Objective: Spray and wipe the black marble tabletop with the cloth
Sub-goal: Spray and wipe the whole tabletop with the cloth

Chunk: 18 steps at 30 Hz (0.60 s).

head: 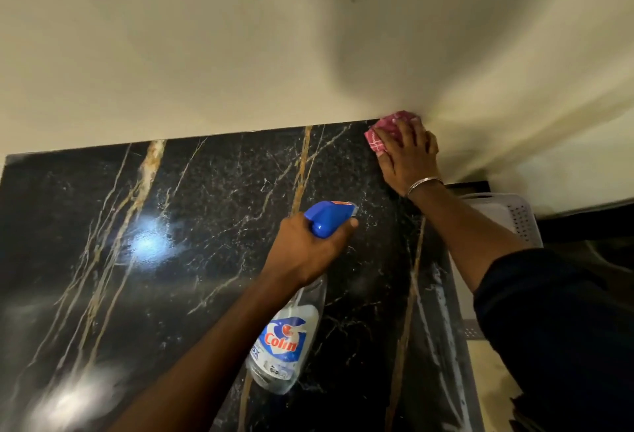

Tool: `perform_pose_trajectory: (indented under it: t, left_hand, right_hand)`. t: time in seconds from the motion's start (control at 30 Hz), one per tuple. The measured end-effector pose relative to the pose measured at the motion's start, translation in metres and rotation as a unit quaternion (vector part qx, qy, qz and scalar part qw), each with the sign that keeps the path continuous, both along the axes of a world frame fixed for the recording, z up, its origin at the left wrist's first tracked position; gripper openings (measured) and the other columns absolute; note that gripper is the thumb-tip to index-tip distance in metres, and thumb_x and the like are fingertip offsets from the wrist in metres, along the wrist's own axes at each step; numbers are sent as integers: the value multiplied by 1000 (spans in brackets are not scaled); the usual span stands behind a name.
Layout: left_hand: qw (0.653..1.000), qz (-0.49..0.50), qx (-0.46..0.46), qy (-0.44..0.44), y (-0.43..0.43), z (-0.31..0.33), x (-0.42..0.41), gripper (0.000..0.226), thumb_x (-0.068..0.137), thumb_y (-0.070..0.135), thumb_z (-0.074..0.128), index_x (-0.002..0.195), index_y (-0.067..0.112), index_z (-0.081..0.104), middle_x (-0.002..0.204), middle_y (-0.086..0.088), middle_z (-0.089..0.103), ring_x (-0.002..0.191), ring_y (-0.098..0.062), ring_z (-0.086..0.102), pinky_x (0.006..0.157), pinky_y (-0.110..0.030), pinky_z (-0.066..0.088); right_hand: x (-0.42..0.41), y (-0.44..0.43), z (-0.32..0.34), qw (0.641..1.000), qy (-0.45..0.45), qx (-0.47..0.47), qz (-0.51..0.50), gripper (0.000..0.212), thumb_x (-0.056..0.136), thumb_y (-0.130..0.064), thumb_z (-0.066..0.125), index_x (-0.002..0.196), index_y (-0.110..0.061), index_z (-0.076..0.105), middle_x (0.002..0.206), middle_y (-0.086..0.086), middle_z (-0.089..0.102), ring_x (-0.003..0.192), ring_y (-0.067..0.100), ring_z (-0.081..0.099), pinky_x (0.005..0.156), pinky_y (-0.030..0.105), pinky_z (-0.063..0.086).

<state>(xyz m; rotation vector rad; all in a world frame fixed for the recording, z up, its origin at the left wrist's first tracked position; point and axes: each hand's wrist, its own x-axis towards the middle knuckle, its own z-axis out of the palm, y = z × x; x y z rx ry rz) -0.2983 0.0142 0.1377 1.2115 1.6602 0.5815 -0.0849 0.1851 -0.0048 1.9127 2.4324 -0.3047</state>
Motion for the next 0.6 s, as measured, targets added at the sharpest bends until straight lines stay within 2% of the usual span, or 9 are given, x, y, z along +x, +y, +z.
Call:
perform_pose_trajectory:
  t: [0.17,0.33,0.4,0.5,0.6]
  left_hand:
    - [1000,-2,3,-10,0,5,-3,22,84,46,68,92,26,66,77,-4,69,68,-17,65,64,-28,53]
    - [1000,-17,9,-15,-2,5,7,20,84,43,69,87,24,65,80,-12,69,68,-21,66,68,-32,55]
    - [999,-28,13,-14,-3,5,14,24,84,45,68,90,23,65,80,-11,70,72,-23,67,73,-38,57]
    - [999,-45,21,-21,-7,3,20,29,83,50,66,95,24,65,78,-8,69,71,-22,67,74,-45,58]
    - [998,-46,28,-16,-10,0,21,26,82,53,65,91,28,64,73,-5,68,67,-20,66,72,-44,58]
  right_hand:
    - [23,-67,2,999,-9,4,46,59,95,-49,27,152,-33,23,164,7,10,149,34,6,116,57,16]
    - [57,-197,6,997,25,27,73,54,96,-41,43,149,-31,38,162,8,18,150,33,6,116,57,17]
    - [66,-233,6,996,32,25,77,54,93,-38,48,147,-31,42,161,7,21,150,33,8,114,57,20]
    - [66,-259,5,998,37,13,58,55,92,-40,49,146,-32,42,161,6,24,150,33,10,113,58,22]
    - [65,-255,6,996,33,22,74,54,92,-40,47,145,-33,44,161,6,24,150,33,10,113,57,22]
